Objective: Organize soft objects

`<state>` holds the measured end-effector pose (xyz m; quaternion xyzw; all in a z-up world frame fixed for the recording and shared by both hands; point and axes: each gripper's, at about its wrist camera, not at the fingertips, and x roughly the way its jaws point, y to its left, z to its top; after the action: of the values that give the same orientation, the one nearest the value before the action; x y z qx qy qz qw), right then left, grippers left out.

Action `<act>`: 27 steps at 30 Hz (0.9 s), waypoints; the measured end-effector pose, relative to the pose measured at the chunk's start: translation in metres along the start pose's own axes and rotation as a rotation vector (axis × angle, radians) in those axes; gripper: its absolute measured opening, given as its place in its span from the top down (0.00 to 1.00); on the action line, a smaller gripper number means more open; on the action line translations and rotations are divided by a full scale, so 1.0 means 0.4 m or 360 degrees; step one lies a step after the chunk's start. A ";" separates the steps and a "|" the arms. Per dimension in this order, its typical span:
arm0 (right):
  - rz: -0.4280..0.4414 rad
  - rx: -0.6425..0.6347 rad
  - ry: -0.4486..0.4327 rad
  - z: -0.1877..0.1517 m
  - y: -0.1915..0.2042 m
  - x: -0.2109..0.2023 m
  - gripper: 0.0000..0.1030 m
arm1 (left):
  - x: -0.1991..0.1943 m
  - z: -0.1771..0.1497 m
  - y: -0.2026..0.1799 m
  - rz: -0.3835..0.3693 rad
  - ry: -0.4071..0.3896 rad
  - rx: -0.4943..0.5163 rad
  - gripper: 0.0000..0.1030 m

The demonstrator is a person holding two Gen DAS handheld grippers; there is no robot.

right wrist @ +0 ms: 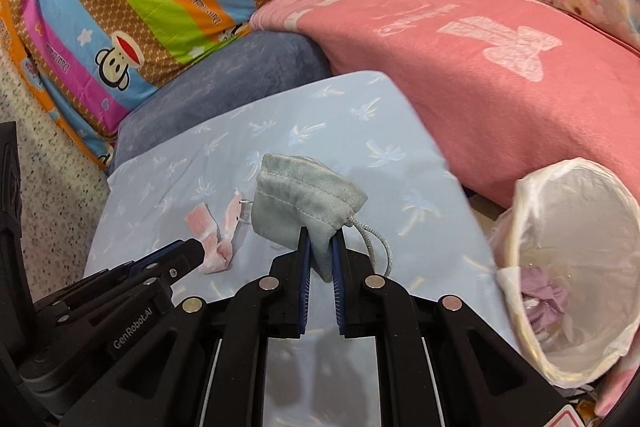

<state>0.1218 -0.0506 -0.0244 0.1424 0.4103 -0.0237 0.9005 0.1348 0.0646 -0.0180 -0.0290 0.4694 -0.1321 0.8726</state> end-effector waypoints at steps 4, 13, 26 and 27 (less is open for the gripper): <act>-0.0023 0.0061 -0.0051 -0.008 -0.055 -0.057 0.91 | -0.021 -0.009 -0.060 -0.0016 -0.0020 0.0083 0.90; -0.0099 0.0189 -0.0161 -0.029 -0.202 -0.172 0.91 | -0.056 -0.034 -0.198 -0.0102 -0.0056 0.0250 0.90; -0.0095 0.0214 -0.0148 -0.048 -0.238 -0.176 0.91 | -0.026 -0.033 -0.180 -0.0052 -0.0018 0.0169 0.69; -0.0084 0.0201 -0.0136 -0.046 -0.222 -0.162 0.91 | -0.020 -0.031 -0.157 -0.0027 -0.0020 0.0139 0.53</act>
<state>0.0511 -0.1353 -0.0085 0.1869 0.3726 -0.0793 0.9055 0.1077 0.0069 -0.0074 0.0044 0.4574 -0.1596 0.8748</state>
